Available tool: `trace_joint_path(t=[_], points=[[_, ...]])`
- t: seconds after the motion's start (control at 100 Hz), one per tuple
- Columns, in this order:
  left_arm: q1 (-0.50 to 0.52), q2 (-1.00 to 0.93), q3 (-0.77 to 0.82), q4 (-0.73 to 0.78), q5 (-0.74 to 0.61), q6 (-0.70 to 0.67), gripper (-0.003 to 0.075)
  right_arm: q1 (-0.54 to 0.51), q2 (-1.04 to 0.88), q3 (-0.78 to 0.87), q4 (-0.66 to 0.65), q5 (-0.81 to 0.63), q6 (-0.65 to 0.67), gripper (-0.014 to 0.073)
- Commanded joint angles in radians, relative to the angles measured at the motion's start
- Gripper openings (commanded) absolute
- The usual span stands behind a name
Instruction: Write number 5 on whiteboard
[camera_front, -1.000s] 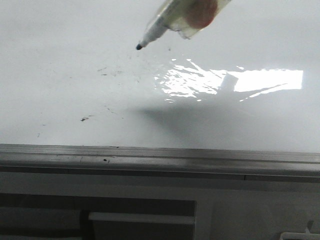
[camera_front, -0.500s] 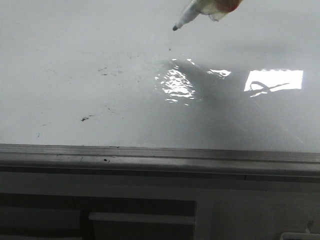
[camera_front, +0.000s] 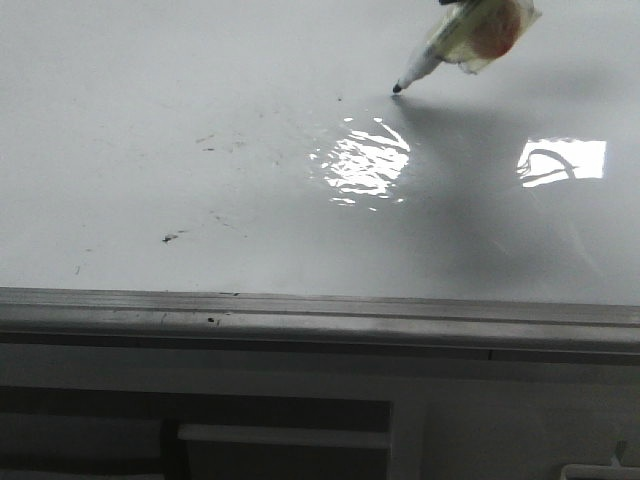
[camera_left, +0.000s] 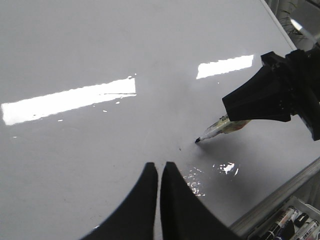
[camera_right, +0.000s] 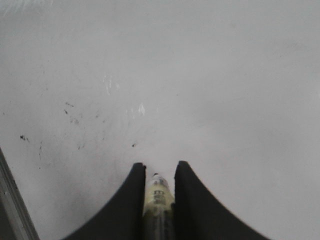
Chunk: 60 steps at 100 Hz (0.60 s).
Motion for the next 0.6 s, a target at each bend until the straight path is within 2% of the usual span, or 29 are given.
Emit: trace_joint_path(t=[0.0,0.36,0.59], points=[[0.003,0.005,-0.028,-0.016,-0.017,-0.011,-0.002,-0.004,0.009,-0.032,-0.004,-0.044,-0.001,-0.006],[0.003,0.005,-0.028,-0.018,0.044,-0.011,-0.002,-0.004,0.06,-0.018,-0.004,0.06,0.002,-0.0059],[0.003,0.005,-0.028,-0.034,0.045,-0.011,-0.002,-0.002,0.062,0.024,0.013,0.063,0.016,-0.0059]])
